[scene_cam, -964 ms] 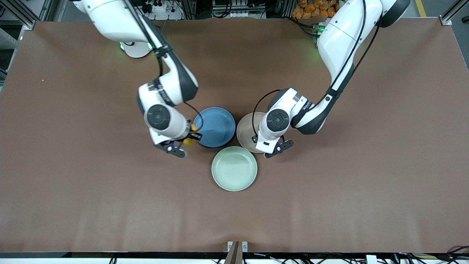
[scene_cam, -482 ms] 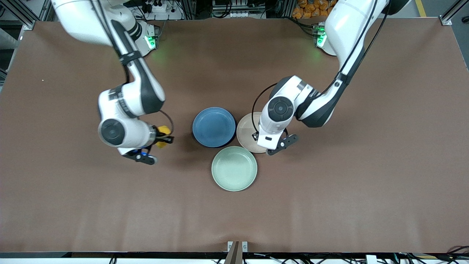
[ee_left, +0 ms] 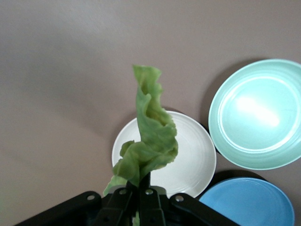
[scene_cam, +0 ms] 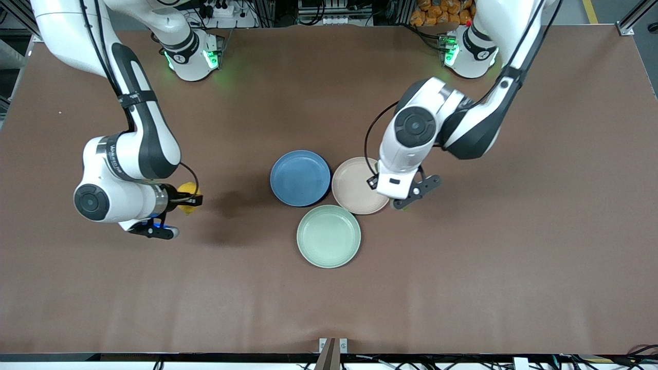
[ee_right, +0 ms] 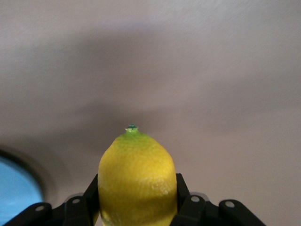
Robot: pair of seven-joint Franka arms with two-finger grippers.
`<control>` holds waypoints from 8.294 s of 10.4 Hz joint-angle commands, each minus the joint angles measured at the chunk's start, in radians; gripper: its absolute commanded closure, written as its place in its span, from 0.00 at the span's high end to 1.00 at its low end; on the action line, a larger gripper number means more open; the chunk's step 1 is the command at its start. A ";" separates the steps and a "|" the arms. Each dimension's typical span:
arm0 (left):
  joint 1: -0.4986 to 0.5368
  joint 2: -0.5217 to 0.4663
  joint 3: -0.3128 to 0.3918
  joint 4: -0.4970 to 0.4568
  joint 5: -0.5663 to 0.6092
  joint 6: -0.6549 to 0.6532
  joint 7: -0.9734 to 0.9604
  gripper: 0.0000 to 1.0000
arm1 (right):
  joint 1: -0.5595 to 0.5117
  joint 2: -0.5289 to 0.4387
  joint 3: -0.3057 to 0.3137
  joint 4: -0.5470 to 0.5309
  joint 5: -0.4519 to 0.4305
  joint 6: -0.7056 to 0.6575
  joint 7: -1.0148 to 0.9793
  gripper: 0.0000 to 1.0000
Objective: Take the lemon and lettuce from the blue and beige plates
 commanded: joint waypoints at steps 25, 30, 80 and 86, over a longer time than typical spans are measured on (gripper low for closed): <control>0.443 0.045 0.000 -0.338 0.010 0.150 0.878 0.00 | -0.224 -0.195 0.016 -0.599 -0.160 0.802 -0.410 1.00; 0.446 0.103 0.004 -0.349 0.013 0.201 0.879 0.05 | -0.209 -0.386 0.026 -0.656 -0.160 0.594 -0.374 1.00; 0.327 -0.459 0.179 -0.021 -0.107 -0.338 0.986 1.00 | -0.262 -0.530 0.091 0.151 -0.129 -0.356 -0.266 1.00; 0.319 -0.461 0.202 -0.027 -0.108 -0.302 0.997 1.00 | -0.262 -0.537 0.091 0.142 -0.129 -0.367 -0.269 1.00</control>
